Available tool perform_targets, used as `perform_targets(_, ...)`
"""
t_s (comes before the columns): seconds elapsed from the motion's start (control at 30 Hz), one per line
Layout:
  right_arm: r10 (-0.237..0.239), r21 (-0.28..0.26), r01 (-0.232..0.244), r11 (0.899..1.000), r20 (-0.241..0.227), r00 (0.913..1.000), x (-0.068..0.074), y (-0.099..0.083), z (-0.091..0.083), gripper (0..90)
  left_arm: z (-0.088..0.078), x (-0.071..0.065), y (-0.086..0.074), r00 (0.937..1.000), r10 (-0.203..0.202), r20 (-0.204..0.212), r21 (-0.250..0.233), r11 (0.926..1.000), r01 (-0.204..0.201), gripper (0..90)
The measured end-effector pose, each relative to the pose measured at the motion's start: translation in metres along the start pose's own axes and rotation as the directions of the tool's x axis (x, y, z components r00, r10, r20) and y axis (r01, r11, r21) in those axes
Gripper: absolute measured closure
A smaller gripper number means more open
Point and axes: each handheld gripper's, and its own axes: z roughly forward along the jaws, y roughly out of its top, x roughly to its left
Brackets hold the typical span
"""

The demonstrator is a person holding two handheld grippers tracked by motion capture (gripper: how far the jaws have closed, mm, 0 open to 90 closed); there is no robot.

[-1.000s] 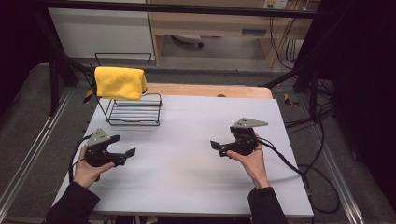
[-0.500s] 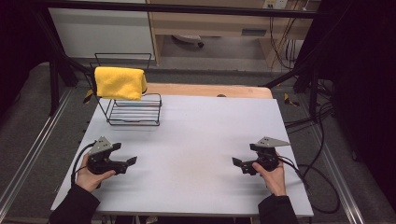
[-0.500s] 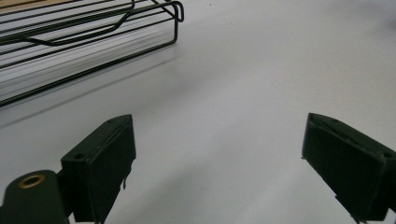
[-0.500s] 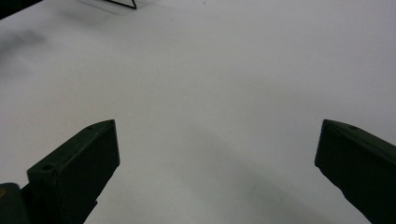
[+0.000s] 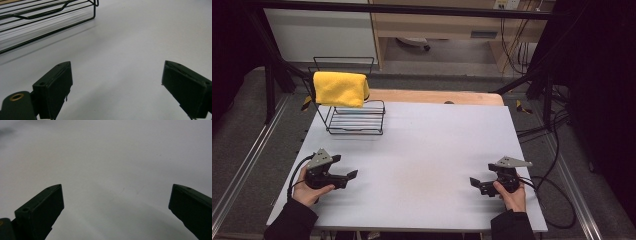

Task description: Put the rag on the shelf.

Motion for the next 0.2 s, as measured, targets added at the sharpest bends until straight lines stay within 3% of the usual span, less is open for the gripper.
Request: perform_targets(0.2,0.001,0.005,-0.001,1.000,-0.003,1.0000,0.0007,-0.0012,0.0003,0.5,0.0008,-0.0014,-0.0009,1.0000,0.006,0.003,0.008,1.0000,-0.006,9.9)
